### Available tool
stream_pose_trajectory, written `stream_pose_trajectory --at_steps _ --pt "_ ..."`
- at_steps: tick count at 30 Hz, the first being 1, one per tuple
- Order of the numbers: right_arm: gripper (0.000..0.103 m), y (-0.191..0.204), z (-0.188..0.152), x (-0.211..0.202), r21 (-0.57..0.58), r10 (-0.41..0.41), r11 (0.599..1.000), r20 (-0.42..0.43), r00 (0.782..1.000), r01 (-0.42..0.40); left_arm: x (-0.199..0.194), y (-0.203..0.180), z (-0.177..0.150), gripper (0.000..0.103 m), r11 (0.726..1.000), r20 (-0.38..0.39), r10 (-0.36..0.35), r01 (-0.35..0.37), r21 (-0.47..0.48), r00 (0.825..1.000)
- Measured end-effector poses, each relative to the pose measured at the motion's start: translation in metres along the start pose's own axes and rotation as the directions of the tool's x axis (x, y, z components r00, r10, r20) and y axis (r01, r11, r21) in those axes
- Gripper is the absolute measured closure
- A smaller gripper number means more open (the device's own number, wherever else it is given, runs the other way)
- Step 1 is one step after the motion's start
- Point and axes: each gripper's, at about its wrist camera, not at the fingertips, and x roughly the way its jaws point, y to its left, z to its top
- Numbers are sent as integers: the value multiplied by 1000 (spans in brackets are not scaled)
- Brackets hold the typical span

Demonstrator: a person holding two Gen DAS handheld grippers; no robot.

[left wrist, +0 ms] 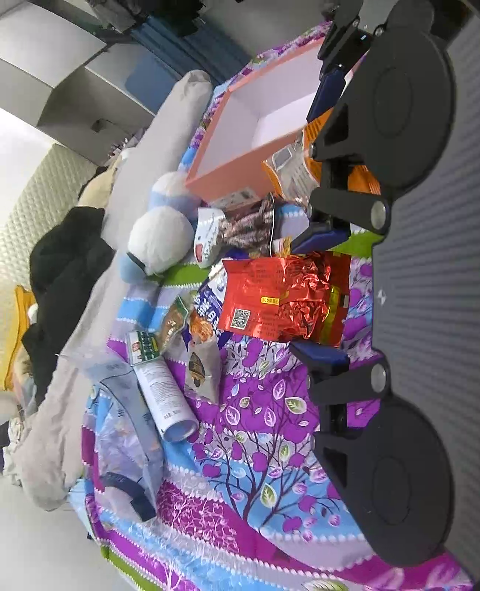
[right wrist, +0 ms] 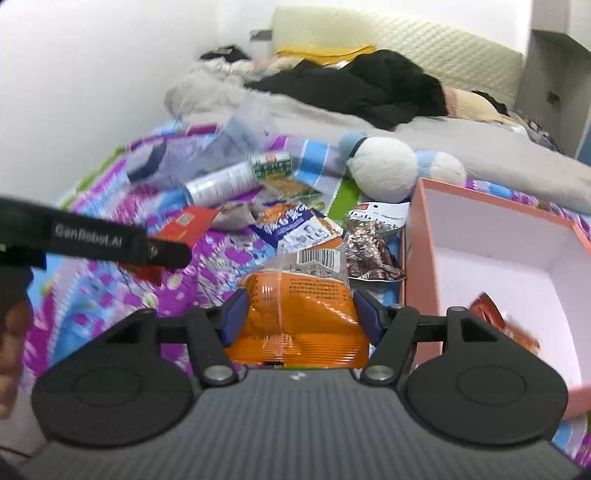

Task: Organize snacks
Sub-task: 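Carry both packets into the pink box and open both tools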

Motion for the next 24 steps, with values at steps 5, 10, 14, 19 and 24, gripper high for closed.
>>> stream_pose_trajectory --at_steps 5,10,14,19,24 --pt "38 -9 -4 -38 78 -23 997 54 998 18 -34 -19 -8 46 1000 22 -21 20 23 1000" --pt "38 -18 -12 -75 150 -51 988 87 995 38 -66 -42 -17 46 997 43 -63 60 54 997" --pt "38 -20 -20 -99 184 -76 981 109 991 56 -81 -63 -22 46 992 50 -103 99 84 993" --pt "38 -28 -31 -124 238 -122 967 120 985 91 -88 -92 -27 46 979 43 -168 161 125 985" --pt "38 -40 -38 -144 286 -190 948 151 970 142 -91 -115 -28 46 962 28 -217 209 177 976"
